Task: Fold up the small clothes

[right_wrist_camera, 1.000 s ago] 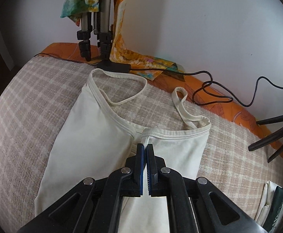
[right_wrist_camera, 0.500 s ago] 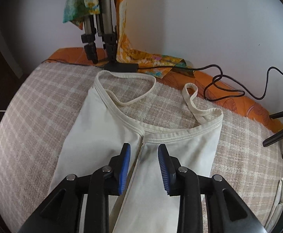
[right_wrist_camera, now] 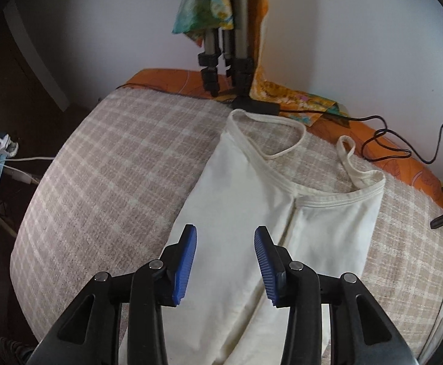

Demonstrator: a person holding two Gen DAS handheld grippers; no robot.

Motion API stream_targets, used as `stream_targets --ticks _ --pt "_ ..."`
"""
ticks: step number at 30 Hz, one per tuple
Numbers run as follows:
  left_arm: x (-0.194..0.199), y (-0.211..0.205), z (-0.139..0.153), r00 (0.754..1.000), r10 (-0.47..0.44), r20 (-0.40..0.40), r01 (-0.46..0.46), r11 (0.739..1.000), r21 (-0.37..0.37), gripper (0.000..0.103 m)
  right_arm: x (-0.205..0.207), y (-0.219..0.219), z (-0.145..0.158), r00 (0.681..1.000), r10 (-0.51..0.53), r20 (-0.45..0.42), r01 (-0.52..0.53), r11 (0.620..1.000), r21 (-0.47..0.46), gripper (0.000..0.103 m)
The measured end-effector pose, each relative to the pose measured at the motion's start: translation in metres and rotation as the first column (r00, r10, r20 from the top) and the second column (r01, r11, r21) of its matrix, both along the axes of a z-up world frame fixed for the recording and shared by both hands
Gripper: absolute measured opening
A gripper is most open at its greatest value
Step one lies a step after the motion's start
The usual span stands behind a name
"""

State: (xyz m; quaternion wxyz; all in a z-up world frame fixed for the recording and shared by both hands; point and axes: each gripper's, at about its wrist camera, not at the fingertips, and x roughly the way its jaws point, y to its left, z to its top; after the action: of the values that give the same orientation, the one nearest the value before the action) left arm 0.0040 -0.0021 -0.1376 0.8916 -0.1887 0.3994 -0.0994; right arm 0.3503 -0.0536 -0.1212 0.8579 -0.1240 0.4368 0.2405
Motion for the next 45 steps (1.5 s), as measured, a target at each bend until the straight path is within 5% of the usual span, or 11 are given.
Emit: stream_targets --ticks 15,18,20,23,27,33,36,39,41,45 --pt "0.016 -0.017 -0.005 0.999 -0.035 0.020 0.032 0.992 0.122 0.026 0.000 0.047 -0.047 0.996 -0.016 -0.091 0.001 0.986 -0.165 0.042" --pt "0.018 -0.015 -0.008 0.997 -0.070 0.040 0.065 0.991 0.114 0.009 -0.001 0.049 -0.051 0.997 -0.016 -0.079 0.001 0.983 -0.184 0.041" --pt "0.019 -0.006 -0.010 0.997 -0.065 0.042 0.062 0.996 0.062 0.006 -0.002 0.050 -0.051 0.998 -0.018 -0.067 0.005 0.983 -0.185 0.032" --pt "0.016 0.012 -0.012 0.999 -0.026 0.035 0.027 0.999 -0.021 0.005 -0.003 0.055 -0.050 0.998 -0.011 -0.055 0.001 0.984 -0.179 0.005" --pt "0.010 0.031 -0.016 1.000 0.018 0.015 -0.016 0.996 -0.084 0.005 -0.001 0.055 -0.046 0.996 -0.033 -0.077 0.024 0.993 -0.116 0.000" --pt "0.002 0.047 -0.015 0.996 0.086 0.022 -0.083 0.993 -0.087 0.004 0.009 0.046 -0.047 0.991 -0.057 -0.121 0.055 0.998 -0.024 0.000" --pt "-0.001 0.049 -0.007 0.992 0.115 0.044 -0.110 0.989 -0.099 0.006 0.007 0.043 -0.043 0.991 -0.035 -0.129 0.036 0.999 0.003 0.008" --pt "0.002 0.041 -0.001 0.995 0.080 0.067 -0.074 0.993 -0.087 0.012 -0.010 0.028 -0.028 0.996 -0.007 -0.083 0.009 1.000 0.029 0.038" --pt "0.008 0.036 -0.002 0.997 0.061 0.039 -0.058 0.996 -0.074 0.031 -0.027 0.010 -0.019 0.997 -0.001 -0.071 0.006 0.998 0.064 0.036" --pt "0.015 0.037 -0.009 0.998 0.059 -0.025 -0.062 0.991 -0.117 0.032 -0.074 -0.044 -0.014 0.999 -0.034 -0.020 0.035 0.997 0.073 0.036"
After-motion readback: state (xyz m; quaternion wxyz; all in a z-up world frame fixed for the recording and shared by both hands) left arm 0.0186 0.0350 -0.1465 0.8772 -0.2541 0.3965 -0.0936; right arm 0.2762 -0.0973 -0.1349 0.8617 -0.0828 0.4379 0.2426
